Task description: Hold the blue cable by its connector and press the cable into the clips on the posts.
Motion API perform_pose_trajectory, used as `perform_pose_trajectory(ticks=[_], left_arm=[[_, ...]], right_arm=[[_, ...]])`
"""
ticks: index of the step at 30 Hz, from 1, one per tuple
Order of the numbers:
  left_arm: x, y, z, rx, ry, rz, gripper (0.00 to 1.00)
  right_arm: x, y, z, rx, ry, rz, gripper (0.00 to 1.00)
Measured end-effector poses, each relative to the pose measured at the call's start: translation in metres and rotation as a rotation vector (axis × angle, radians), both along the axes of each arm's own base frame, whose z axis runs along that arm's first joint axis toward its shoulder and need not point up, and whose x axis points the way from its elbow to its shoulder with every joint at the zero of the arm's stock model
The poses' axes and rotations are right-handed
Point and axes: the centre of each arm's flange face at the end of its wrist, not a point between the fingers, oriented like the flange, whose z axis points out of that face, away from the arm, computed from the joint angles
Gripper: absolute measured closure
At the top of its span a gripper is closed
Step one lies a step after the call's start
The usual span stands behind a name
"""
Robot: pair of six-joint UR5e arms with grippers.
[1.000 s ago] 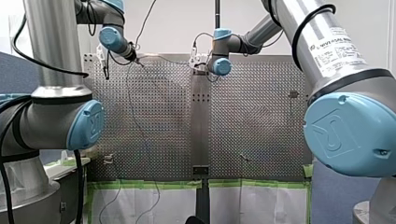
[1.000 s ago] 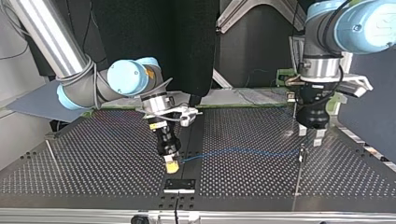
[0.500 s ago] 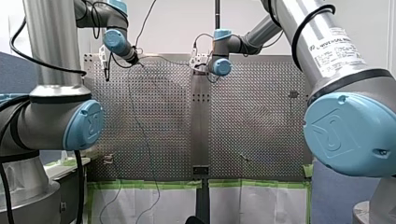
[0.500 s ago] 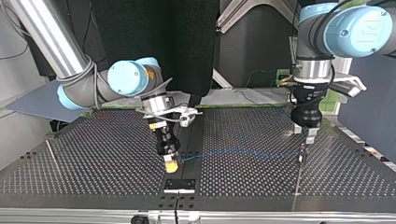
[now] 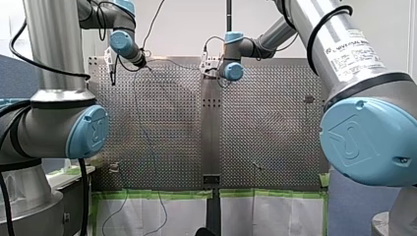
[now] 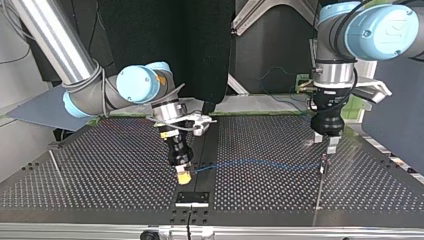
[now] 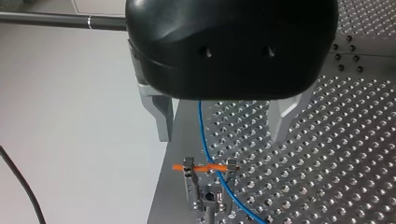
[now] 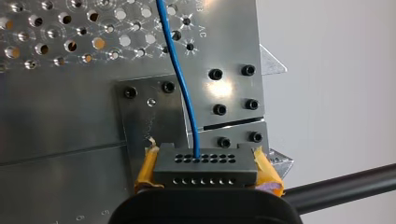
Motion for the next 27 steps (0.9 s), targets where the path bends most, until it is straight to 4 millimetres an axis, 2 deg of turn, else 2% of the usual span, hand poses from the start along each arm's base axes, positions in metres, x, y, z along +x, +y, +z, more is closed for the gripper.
perform_pose_trajectory(ticks=[27], left_arm=[[-0.006, -0.0049, 0.0019, 0.039, 0.014, 0.038, 0.0]], right_arm=[[0.0004, -0.0006, -0.0042, 0.005, 0.012, -0.002, 1.0]])
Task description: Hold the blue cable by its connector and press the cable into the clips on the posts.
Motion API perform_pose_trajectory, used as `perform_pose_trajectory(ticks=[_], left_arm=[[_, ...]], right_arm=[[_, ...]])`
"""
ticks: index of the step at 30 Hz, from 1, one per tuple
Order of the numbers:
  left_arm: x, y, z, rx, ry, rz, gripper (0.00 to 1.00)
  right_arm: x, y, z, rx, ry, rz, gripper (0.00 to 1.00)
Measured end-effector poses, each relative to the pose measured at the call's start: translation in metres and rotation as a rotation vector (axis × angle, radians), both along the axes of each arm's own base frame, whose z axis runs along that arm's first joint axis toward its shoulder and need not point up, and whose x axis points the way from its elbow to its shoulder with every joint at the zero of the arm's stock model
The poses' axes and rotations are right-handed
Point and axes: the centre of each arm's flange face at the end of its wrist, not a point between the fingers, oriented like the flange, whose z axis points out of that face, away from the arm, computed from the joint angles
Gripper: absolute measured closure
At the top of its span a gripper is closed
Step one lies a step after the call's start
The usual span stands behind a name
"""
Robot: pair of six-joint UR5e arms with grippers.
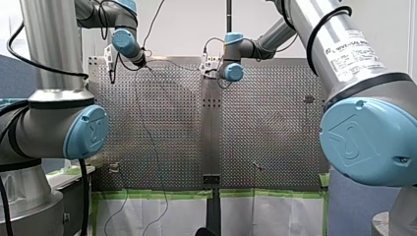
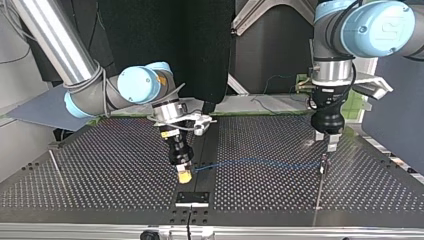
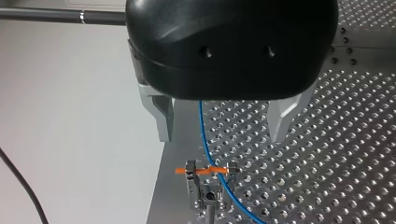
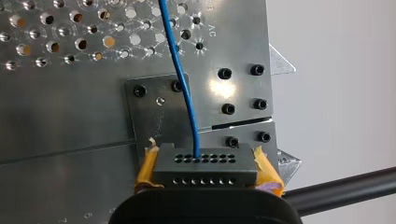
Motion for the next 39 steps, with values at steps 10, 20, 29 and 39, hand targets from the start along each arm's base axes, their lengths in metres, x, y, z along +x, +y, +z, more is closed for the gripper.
perform_pose_trajectory(ticks=[10, 20, 29, 39], left_arm=[[0.001, 0.0, 0.021, 0.047, 0.027, 0.025, 0.0], [0.009, -0.006, 0.022, 0.113, 0.063, -0.011, 0.0], [0.029, -0.025, 0.018, 0.108, 0.082, -0.109, 0.0], [0.038, -0.036, 0.02, 0.088, 0.07, -0.121, 0.0]], right_arm=[[0.0, 0.0, -0.003, 0.004, 0.005, -0.001, 1.0], [0.002, -0.003, -0.016, 0.017, 0.025, -0.004, 1.0], [0.003, -0.003, -0.017, 0.018, 0.026, -0.003, 1.0], [0.003, -0.004, -0.018, 0.019, 0.027, -0.004, 1.0]])
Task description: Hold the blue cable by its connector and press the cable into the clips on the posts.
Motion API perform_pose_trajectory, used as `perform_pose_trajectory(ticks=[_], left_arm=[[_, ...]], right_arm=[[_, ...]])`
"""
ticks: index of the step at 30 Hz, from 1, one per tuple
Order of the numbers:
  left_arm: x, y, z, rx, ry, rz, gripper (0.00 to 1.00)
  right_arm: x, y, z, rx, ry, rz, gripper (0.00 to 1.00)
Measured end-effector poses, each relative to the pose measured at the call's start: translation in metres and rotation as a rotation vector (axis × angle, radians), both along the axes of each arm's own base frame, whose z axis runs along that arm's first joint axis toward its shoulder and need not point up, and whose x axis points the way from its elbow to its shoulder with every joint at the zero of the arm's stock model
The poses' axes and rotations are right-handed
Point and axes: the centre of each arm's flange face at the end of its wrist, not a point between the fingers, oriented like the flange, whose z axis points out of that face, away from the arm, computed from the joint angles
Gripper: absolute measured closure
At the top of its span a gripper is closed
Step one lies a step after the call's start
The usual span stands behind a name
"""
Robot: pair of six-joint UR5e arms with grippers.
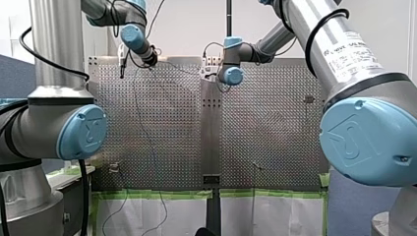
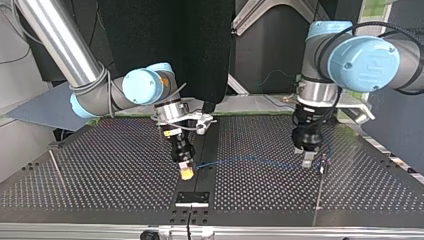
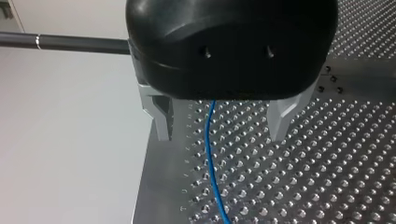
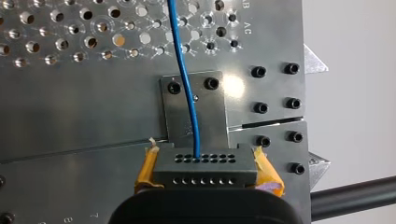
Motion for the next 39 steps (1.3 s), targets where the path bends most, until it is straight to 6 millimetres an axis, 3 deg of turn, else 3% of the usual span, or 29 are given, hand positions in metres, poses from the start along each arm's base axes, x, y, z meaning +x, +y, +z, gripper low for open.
perform_pose_trajectory(ticks=[14, 21, 35, 37, 38, 39], left_arm=[[0.039, -0.019, 0.007, -0.016, -0.028, 0.04, 0.0], [0.056, -0.032, -0.003, -0.019, -0.038, 0.047, 0.0], [0.061, -0.036, -0.007, 0.006, -0.05, 0.101, 0.0], [0.061, -0.036, -0.007, 0.008, -0.054, 0.104, 0.51], [0.061, -0.036, -0.006, 0.008, -0.057, 0.105, 0.51], [0.061, -0.037, -0.006, 0.008, -0.063, 0.106, 0.72]], right_arm=[[0.0, 0.0, 0.0, 0.001, -0.001, 0.0, 1.0], [0.0, -0.001, 0.0, 0.003, -0.005, 0.003, 1.0], [-0.001, -0.001, 0.0, 0.002, -0.001, 0.003, 1.0], [-0.001, -0.001, 0.0, 0.002, -0.001, 0.002, 1.0], [-0.001, -0.002, 0.0, 0.002, -0.001, 0.002, 1.0], [-0.001, -0.002, 0.0, 0.002, -0.001, 0.002, 1.0]])
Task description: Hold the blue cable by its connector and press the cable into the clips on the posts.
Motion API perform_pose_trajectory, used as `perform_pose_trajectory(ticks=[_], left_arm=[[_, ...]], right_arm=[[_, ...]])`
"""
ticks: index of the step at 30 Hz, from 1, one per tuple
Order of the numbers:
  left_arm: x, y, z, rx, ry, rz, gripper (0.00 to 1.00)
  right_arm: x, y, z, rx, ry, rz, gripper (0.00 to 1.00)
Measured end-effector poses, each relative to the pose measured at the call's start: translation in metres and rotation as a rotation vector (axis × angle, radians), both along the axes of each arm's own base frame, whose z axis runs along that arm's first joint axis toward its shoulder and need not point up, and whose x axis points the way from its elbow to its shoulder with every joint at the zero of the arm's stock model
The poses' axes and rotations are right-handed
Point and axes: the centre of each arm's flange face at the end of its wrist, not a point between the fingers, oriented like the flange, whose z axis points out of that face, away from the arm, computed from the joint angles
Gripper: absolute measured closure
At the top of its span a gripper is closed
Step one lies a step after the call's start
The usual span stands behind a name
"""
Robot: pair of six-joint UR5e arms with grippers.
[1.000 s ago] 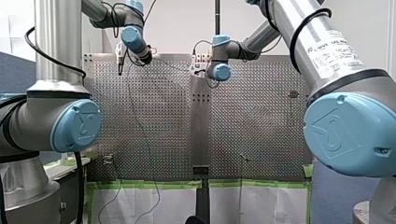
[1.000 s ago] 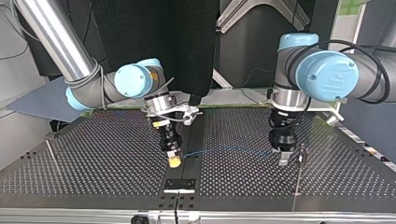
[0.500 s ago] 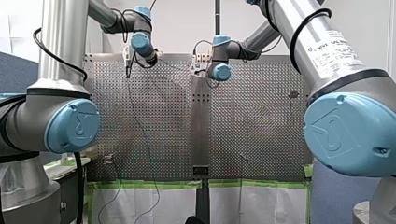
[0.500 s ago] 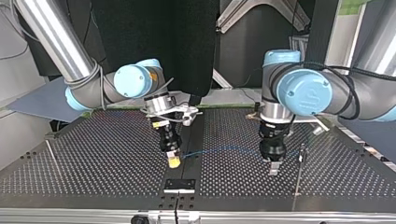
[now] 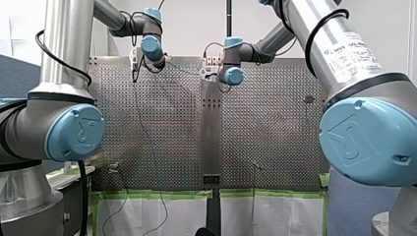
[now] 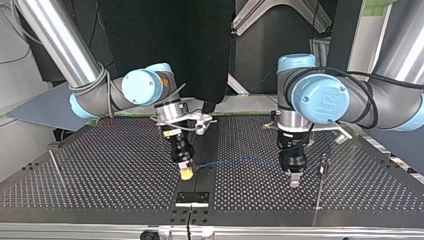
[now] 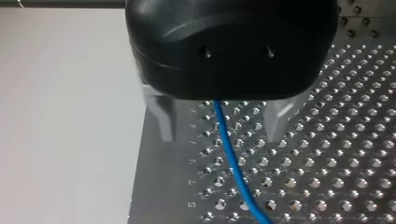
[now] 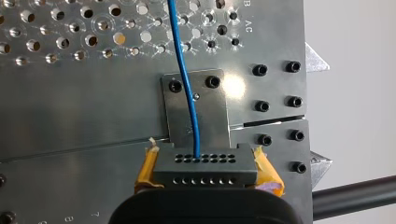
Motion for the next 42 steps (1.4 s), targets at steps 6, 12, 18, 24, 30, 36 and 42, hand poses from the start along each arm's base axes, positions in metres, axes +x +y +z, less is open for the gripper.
perform_pose_trajectory(ticks=[6, 12, 18, 24, 30, 36, 42], left_arm=[[-0.001, -0.006, 0.001, 0.0, -0.018, -0.008, 1.0], [-0.001, -0.008, 0.003, -0.004, -0.028, -0.013, 1.0], [-0.001, -0.007, 0.001, -0.014, -0.026, -0.002, 1.0], [-0.003, -0.007, -0.012, -0.016, -0.008, -0.002, 1.0], [-0.006, -0.008, -0.03, -0.017, 0.005, -0.009, 1.0], [-0.006, -0.012, -0.045, -0.019, 0.016, -0.018, 1.0], [-0.005, -0.023, -0.078, -0.01, 0.053, -0.032, 1.0]], right_arm=[[-0.001, -0.001, 0.0, 0.0, 0.0, -0.001, 1.0], [-0.001, -0.001, 0.0, -0.001, 0.0, -0.003, 1.0], [-0.002, -0.001, -0.001, 0.003, 0.003, -0.004, 1.0], [-0.004, -0.001, -0.005, 0.016, 0.012, -0.021, 1.0], [-0.009, 0.001, -0.021, 0.047, 0.026, -0.049, 1.0], [-0.014, 0.006, -0.045, 0.085, 0.046, -0.06, 1.0], [-0.022, 0.012, -0.072, 0.127, 0.074, -0.068, 1.0]])
